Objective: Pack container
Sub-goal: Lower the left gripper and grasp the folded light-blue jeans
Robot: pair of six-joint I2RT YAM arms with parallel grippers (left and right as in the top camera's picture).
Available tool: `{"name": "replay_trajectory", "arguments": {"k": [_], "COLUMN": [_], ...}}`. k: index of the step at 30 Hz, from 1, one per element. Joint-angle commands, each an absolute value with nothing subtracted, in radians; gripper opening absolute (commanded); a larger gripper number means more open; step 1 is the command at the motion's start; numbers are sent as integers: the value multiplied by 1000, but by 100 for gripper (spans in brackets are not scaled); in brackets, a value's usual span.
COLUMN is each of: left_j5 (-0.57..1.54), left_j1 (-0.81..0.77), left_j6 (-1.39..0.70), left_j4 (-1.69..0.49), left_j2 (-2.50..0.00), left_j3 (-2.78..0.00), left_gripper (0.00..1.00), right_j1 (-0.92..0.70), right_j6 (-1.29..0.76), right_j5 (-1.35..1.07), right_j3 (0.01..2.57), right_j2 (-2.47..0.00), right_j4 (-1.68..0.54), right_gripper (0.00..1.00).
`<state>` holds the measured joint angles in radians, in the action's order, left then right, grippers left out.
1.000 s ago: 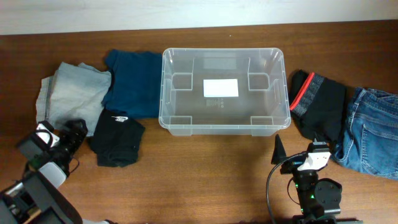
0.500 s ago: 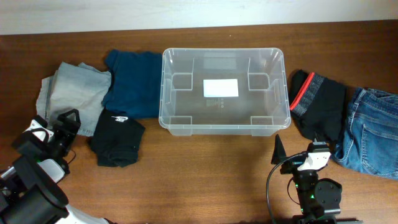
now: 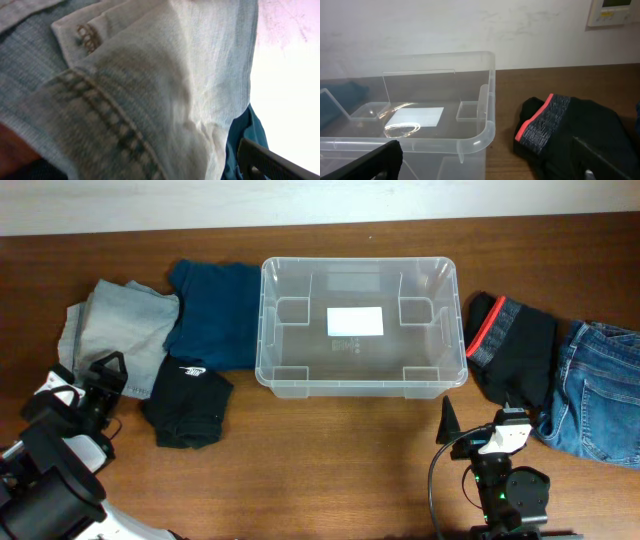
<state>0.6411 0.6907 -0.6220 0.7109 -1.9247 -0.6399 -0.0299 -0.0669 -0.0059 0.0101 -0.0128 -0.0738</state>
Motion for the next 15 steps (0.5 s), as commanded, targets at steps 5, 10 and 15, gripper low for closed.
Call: {"name": "replay_trajectory", "arguments": {"k": [5,10,15], "left_j5": [538,491,481], "left_j1": [624,611,611], "left_j6": [-644,-689,-712], "left_j4": [699,699,699], "left_j2": [-1988,-1988,-1988], "left_j3": [-606,-607,-607], "left_gripper": [100,99,95], "right_j1": [-33,-33,-33], "right_j6": [-60,-60,-60], "right_j5": [-15,-15,-15], "right_j3": [6,6,6], "right_j2": [-6,-6,-6], "right_j4": [-79,-79,-79], "right_gripper": [98,98,98]}}
